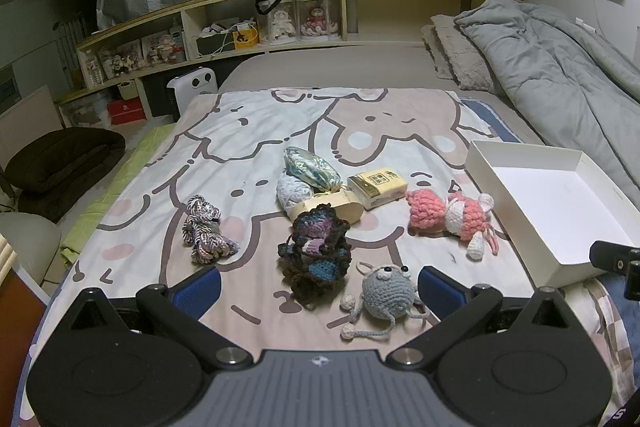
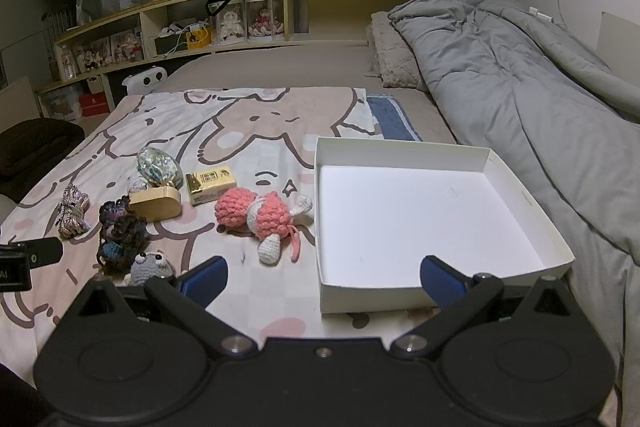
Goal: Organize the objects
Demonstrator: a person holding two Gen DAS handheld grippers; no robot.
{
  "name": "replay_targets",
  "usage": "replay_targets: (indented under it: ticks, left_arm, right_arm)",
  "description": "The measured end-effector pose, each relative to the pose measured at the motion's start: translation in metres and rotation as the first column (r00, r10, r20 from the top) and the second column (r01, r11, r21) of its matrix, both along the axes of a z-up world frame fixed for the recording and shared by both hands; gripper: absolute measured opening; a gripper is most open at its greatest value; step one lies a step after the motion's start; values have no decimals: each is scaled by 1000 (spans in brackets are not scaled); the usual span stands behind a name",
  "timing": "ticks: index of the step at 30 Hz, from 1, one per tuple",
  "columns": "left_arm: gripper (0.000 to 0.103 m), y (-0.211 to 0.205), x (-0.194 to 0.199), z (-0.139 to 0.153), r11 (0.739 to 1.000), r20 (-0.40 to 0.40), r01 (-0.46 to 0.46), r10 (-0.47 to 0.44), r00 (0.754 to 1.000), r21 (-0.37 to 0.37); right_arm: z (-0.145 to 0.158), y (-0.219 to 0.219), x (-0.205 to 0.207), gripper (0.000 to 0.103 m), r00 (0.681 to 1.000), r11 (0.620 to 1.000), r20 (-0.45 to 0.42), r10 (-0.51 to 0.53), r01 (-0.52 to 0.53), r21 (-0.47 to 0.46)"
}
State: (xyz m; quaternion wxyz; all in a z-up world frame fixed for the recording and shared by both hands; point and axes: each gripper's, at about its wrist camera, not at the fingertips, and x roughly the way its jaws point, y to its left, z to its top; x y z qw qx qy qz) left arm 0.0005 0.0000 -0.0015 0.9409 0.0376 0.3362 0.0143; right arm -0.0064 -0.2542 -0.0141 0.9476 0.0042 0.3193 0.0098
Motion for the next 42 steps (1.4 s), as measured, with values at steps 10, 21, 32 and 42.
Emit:
replay_targets:
  ticks: [10, 21, 32, 42]
  left_arm:
    - [103, -3, 2, -5, 1000, -2, -1, 1, 1000, -1]
    - [103, -2, 2, -4, 1000, -4, 0, 0, 1000, -1]
    - [103, -6, -2, -7, 1000, -5, -1, 1, 1000, -1]
    - [103, -7, -2, -8, 1000, -7, 0, 0, 1000, -2]
  right_arm:
    - [0, 0, 0, 103, 1000, 1000, -1, 1, -1, -3]
    - [-1, 1, 1, 103, 1000, 1000, -3, 1, -1, -4]
    - [-3, -1, 2, 103, 1000, 1000, -4, 1, -1, -4]
    - [-2, 1, 2, 103, 1000, 1000, -6, 0, 0, -5]
